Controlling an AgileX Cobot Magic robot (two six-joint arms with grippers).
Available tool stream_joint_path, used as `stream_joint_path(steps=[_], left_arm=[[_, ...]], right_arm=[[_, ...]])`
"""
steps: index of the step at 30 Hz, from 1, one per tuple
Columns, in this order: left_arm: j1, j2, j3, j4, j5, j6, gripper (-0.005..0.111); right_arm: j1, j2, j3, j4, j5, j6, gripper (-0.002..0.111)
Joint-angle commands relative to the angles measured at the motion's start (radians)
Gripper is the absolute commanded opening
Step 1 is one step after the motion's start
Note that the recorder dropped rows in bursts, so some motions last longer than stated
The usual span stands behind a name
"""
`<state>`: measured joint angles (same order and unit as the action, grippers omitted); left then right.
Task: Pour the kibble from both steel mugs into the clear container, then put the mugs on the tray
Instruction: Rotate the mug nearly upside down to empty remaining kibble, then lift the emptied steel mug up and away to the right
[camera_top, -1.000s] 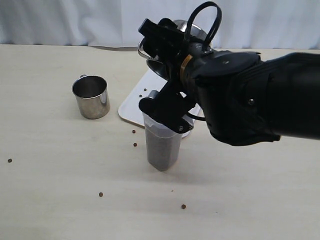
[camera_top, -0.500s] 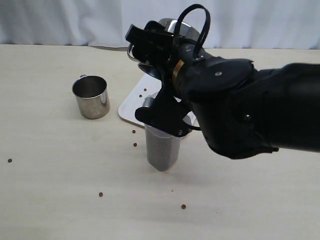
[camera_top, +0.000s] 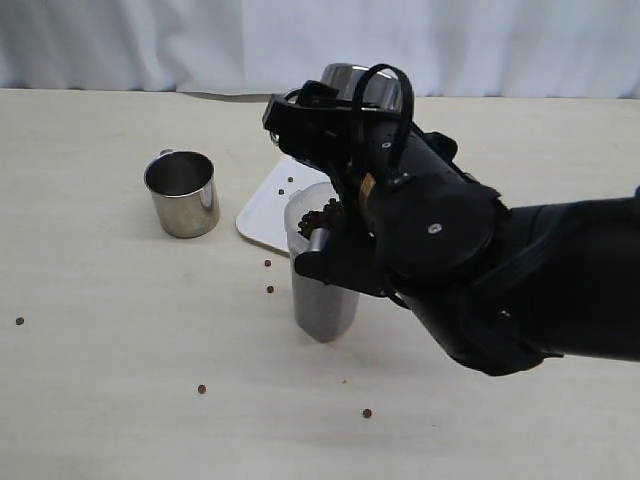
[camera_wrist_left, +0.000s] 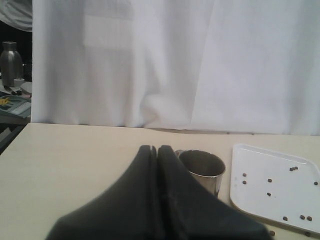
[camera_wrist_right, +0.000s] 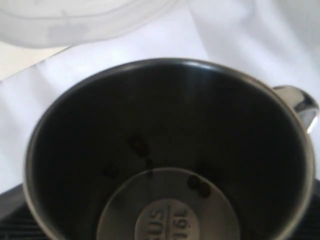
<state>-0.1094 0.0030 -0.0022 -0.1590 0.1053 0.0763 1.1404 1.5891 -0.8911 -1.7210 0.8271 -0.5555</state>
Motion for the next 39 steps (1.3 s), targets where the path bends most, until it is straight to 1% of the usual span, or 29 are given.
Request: stream_joint_path(steps=[1,2,3,4,5,7,9,11,13,15,17,19,22,24,25,26,27,28,29,30,31,32,33,34,36,37,38,39], left_arm=[[-0.006,-0.003,0.002,-0.008,-0.013,0.001,0.0],[-0.006,-0.003,0.002,-0.008,-0.013,0.001,0.0],[-0.006,-0.003,0.002,-0.008,-0.007,0.001,0.0],[-0.006,-0.003,0.002,-0.008,-0.005,0.001,0.0],[-0.006,-0.003,0.002,-0.008,-0.009,0.001,0.0],[-0.006,-0.003,0.002,-0.008,-0.009,0.001,0.0],[-0.006,-0.003,0.002,-0.008,-0.009,0.001,0.0],[-0.006,-0.003,0.002,-0.008,-0.009,0.001,0.0],[-0.006,-0.003,0.002,-0.008,-0.009,0.001,0.0],[-0.006,-0.003,0.002,-0.008,-0.009,0.001,0.0],[-0.006,-0.003,0.002,-0.008,-0.009,0.001,0.0],[-0.006,-0.003,0.002,-0.008,-0.009,0.001,0.0],[-0.006,-0.003,0.002,-0.008,-0.009,0.001,0.0],[-0.006,-0.003,0.002,-0.008,-0.009,0.001,0.0],[-0.006,-0.003,0.002,-0.008,-0.009,0.001,0.0],[-0.006,-0.003,0.002,-0.008,-0.009,0.001,0.0],[-0.006,-0.003,0.002,-0.008,-0.009,0.001,0.0],[-0.006,-0.003,0.002,-0.008,-0.009,0.001,0.0],[-0.006,-0.003,0.002,-0.008,-0.009,0.001,0.0],[-0.006,-0.003,0.002,-0.008,-0.009,0.001,0.0],[-0.006,-0.003,0.002,-0.008,-0.009,0.001,0.0],[-0.006,-0.003,0.002,-0.008,-0.009,0.001,0.0],[-0.006,-0.003,0.002,-0.008,-0.014,0.001,0.0],[-0.006,-0.003,0.002,-0.008,-0.016,0.001,0.0],[-0.006,-0.003,0.002,-0.008,-0.014,0.001,0.0],[-0.006,-0.003,0.002,-0.008,-0.014,0.001,0.0],[-0.006,-0.003,0.002,-0.008,-0.014,0.001,0.0],[-0.006,-0.003,0.002,-0.008,-0.014,0.001,0.0]], right_arm=[[0.001,-0.005,0.002,-0.023,0.022,-0.028,0.005],[0.001,-0.008,0.002,-0.023,0.024,-0.029,0.005],[0.001,-0.016,0.0,-0.023,0.024,0.045,0.005],[0.001,-0.021,0.002,-0.023,0.028,0.066,0.005],[0.001,-0.028,0.0,-0.023,0.046,0.05,0.005],[0.001,-0.051,0.001,-0.023,0.001,0.183,0.005],[0.001,-0.063,0.01,-0.023,-0.005,0.206,0.005],[0.001,-0.074,0.01,-0.023,-0.008,0.268,0.005],[0.001,-0.075,0.008,-0.023,0.019,0.304,0.005],[-0.001,-0.084,-0.005,-0.023,0.027,0.474,0.005],[-0.017,-0.102,-0.022,0.055,0.027,0.589,0.005],[-0.044,-0.126,-0.029,0.138,0.027,0.615,0.005],[-0.118,-0.179,-0.029,0.212,-0.002,0.688,0.005],[-0.185,-0.226,-0.029,0.263,-0.064,0.758,0.005],[-0.261,-0.278,-0.029,0.335,-0.185,0.826,0.005],[-0.308,-0.3,-0.026,0.38,-0.266,0.856,0.005],[-0.404,-0.329,-0.022,0.447,-0.407,0.899,0.005],[-0.455,-0.338,-0.022,0.482,-0.461,0.929,0.005],[-0.546,-0.344,-0.022,0.539,-0.568,1.025,0.005],[-0.597,-0.344,-0.022,0.569,-0.625,1.087,0.005],[-0.683,-0.334,-0.005,0.612,-0.745,1.195,0.005],[-0.771,-0.313,0.022,0.614,-0.883,1.275,0.005],[-0.81,-0.294,0.036,0.614,-0.954,1.305,0.005],[-0.872,-0.246,0.05,0.614,-1.063,1.338,0.005],[-0.948,-0.151,0.054,0.641,-1.166,1.359,0.005],[-0.972,-0.113,0.054,0.674,-1.214,1.353,0.005],[-1.019,-0.031,0.054,0.74,-1.325,1.312,0.005],[-1.038,0.013,0.054,0.781,-1.39,1.282,0.005]])
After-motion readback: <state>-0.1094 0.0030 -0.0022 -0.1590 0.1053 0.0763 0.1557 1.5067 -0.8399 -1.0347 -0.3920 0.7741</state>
